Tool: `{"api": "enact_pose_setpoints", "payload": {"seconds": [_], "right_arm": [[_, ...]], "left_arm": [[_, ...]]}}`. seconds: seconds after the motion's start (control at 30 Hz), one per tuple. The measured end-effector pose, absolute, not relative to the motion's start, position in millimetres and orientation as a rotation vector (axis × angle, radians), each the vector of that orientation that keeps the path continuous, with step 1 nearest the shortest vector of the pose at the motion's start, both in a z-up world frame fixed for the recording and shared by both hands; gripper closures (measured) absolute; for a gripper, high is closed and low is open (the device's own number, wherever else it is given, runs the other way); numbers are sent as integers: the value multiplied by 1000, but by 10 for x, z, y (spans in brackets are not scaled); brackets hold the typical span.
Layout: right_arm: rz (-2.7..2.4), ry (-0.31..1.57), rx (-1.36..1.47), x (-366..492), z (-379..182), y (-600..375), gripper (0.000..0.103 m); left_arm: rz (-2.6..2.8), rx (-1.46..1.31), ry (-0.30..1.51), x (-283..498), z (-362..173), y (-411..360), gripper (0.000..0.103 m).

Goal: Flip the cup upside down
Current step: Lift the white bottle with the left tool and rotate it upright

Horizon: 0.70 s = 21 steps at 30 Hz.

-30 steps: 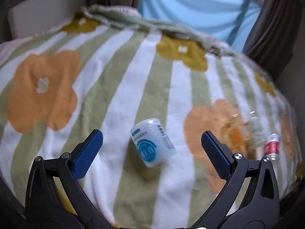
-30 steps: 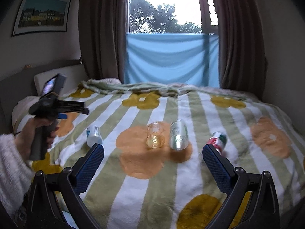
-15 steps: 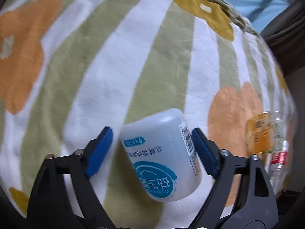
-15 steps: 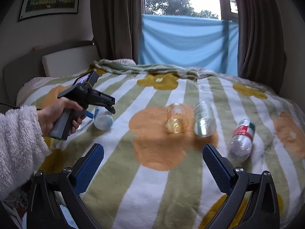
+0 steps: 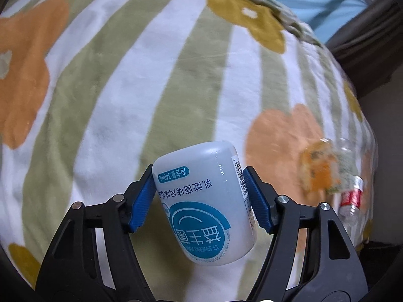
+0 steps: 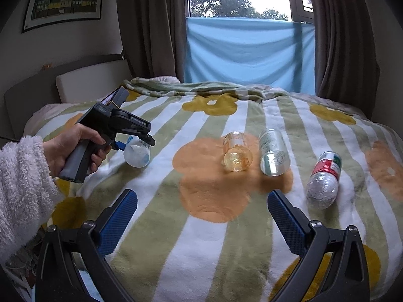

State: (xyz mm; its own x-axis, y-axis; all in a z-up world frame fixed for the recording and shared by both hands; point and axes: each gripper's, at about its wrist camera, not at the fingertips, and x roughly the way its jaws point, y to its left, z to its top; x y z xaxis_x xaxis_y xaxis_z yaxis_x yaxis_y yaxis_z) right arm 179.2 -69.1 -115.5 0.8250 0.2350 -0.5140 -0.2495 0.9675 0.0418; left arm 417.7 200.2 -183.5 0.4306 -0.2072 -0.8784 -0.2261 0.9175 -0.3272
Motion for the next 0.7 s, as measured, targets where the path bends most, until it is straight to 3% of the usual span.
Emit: {"api": "enact_pose_setpoints", "payload": {"seconds": [0.3, 0.7], "right_arm": [[195, 506, 3, 1451, -923, -1037, 0], [135, 555, 55, 1161, -943, -1484, 0]], "left_arm": [[-228, -286, 1142, 3623, -1432, 896, 37], [-326, -197, 1298, 3361, -2010, -157, 37]]}}
